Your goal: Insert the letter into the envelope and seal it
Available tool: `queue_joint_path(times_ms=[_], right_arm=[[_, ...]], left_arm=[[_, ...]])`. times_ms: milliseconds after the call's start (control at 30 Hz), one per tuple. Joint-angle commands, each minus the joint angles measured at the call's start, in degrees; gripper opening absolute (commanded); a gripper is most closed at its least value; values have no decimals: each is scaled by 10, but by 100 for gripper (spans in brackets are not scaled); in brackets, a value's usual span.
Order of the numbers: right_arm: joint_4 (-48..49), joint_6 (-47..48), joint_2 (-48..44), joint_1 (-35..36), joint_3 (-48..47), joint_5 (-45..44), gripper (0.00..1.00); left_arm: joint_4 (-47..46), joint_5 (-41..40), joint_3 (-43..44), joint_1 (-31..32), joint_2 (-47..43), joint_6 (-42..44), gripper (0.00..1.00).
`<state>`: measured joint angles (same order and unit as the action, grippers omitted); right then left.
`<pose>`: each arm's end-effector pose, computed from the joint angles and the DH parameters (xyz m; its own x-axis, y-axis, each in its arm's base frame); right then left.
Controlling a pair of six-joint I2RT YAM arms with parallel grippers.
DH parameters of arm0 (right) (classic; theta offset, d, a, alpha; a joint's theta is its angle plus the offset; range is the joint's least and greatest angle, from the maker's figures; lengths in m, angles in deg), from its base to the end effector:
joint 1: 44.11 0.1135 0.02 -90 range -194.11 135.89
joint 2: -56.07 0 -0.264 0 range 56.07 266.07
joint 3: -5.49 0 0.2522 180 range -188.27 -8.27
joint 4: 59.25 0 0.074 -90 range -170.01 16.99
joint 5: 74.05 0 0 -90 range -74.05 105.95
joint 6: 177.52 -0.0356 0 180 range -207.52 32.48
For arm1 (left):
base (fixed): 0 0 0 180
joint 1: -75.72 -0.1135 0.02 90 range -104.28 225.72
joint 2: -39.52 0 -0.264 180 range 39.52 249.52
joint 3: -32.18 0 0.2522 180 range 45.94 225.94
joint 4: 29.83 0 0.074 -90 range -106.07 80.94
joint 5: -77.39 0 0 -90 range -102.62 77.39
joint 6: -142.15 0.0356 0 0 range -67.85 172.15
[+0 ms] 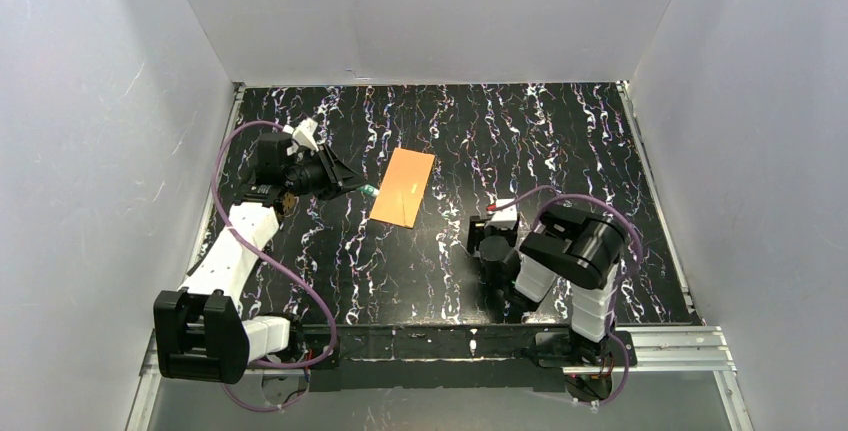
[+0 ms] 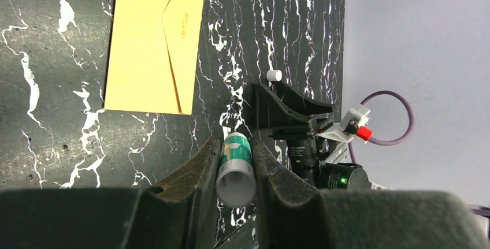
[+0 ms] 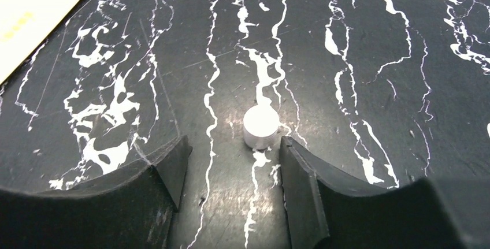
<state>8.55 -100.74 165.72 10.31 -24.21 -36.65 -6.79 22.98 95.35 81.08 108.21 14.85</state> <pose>0.1663 0.1838 0.0937 -0.1288 0.0586 -0.9899 -0.0130 0.9981 0.0608 0.2624 -0.0454 0.2860 -0.7331 -0.4262 -0.5301 0.1768 0.6331 -0.7536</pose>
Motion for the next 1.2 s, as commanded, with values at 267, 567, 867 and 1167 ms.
queue_joint_path(times_ms=[267, 567, 867, 1167], right_arm=[[-666, -194, -271, 20, -160, 2, 82], [-1127, -277, -255, -28, -429, 64, 80], [-1282, -183, -160, -196, -611, 331, 73], [-1303, -157, -71, -241, -653, 388, 58]], left_arm=[[31, 4, -5, -3, -33, 43, 0], [48, -13, -11, -3, -64, 17, 0], [40, 27, -16, -3, -75, -52, 0], [-1, 48, -14, -3, -49, -113, 0]])
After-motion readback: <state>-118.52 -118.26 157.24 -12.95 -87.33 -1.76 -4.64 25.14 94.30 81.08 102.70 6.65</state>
